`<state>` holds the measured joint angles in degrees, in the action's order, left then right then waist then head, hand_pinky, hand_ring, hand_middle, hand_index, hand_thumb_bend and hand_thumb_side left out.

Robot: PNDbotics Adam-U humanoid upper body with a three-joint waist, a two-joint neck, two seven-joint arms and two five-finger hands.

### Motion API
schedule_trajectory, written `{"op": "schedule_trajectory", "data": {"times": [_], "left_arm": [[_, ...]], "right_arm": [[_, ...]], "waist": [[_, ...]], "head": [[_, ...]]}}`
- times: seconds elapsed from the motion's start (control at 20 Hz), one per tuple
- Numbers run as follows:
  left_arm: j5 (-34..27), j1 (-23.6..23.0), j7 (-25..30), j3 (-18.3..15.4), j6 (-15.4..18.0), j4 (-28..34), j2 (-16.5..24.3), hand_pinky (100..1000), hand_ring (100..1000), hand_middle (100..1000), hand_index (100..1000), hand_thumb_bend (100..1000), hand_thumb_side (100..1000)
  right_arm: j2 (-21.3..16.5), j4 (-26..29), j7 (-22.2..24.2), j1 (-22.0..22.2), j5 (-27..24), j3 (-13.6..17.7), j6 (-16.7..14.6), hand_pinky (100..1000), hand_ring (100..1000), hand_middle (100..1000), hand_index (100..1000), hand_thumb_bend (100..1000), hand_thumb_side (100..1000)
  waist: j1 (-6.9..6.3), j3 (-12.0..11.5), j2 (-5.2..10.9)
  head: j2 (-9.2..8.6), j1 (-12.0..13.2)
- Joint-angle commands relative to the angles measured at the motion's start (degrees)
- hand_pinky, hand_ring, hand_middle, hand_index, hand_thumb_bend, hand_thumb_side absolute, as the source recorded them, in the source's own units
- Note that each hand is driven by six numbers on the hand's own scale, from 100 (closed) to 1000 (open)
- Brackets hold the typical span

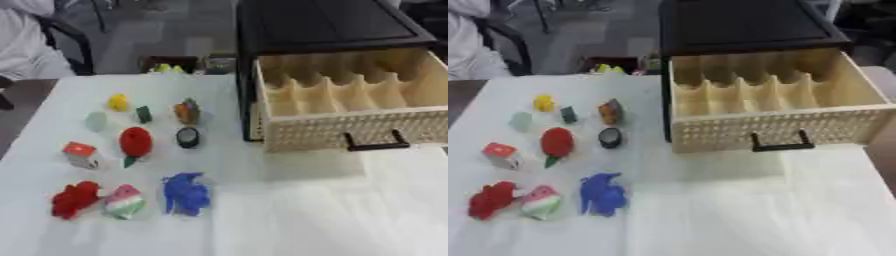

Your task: Pick up objects from table and place into drawer.

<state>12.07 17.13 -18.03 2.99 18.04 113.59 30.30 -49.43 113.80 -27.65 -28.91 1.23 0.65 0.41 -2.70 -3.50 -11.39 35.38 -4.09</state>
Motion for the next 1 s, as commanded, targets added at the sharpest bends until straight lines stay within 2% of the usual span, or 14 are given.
{"op": "schedule_trajectory", "data": {"times": [0.05, 0.15, 0.3, 0.65, 1.0], "left_arm": [[4.41, 0.90, 1.61, -0.12, -0.77, 1.00, 5.67, 363, 555, 642, 822, 100, 915], [7.40, 0.99, 3.88, 0.17, -1.79, 1.00, 8.08, 360, 560, 658, 847, 100, 917], [11.86, 0.83, 9.54, 1.14, -2.86, 1.00, 11.71, 354, 566, 674, 874, 100, 905], [18.54, 0.09, 20.52, 2.90, -2.65, 1.00, 18.18, 405, 601, 664, 897, 100, 879], [20.76, -0.95, 25.38, 5.32, -6.01, 1.00, 23.18, 465, 643, 689, 891, 100, 980]], "right_arm": [[0.24, 0.79, -0.55, -1.18, 1.93, 0.70, -1.18, 219, 399, 386, 744, 453, 746], [1.03, 0.79, -1.18, -1.23, 2.74, 0.93, -1.89, 261, 425, 416, 754, 449, 762], [2.38, 0.79, -1.31, -1.13, 3.50, 1.17, -2.44, 275, 430, 417, 757, 443, 751], [4.31, 0.79, -0.82, -0.92, 4.12, 1.81, -1.88, 285, 432, 415, 756, 433, 731], [5.51, 0.79, -0.46, -0.83, 4.53, 2.15, -1.36, 284, 431, 412, 756, 430, 730]], "waist": [[-0.10, -0.04, 0.87], [-0.27, -0.02, 0.95], [-0.48, 0.08, 1.05], [-0.88, 0.15, 1.31], [-0.95, 0.50, 1.35]], "head": [[1.04, 0.25], [1.51, 0.21], [2.24, 0.36], [3.85, 1.10], [4.89, 1.73]]}}
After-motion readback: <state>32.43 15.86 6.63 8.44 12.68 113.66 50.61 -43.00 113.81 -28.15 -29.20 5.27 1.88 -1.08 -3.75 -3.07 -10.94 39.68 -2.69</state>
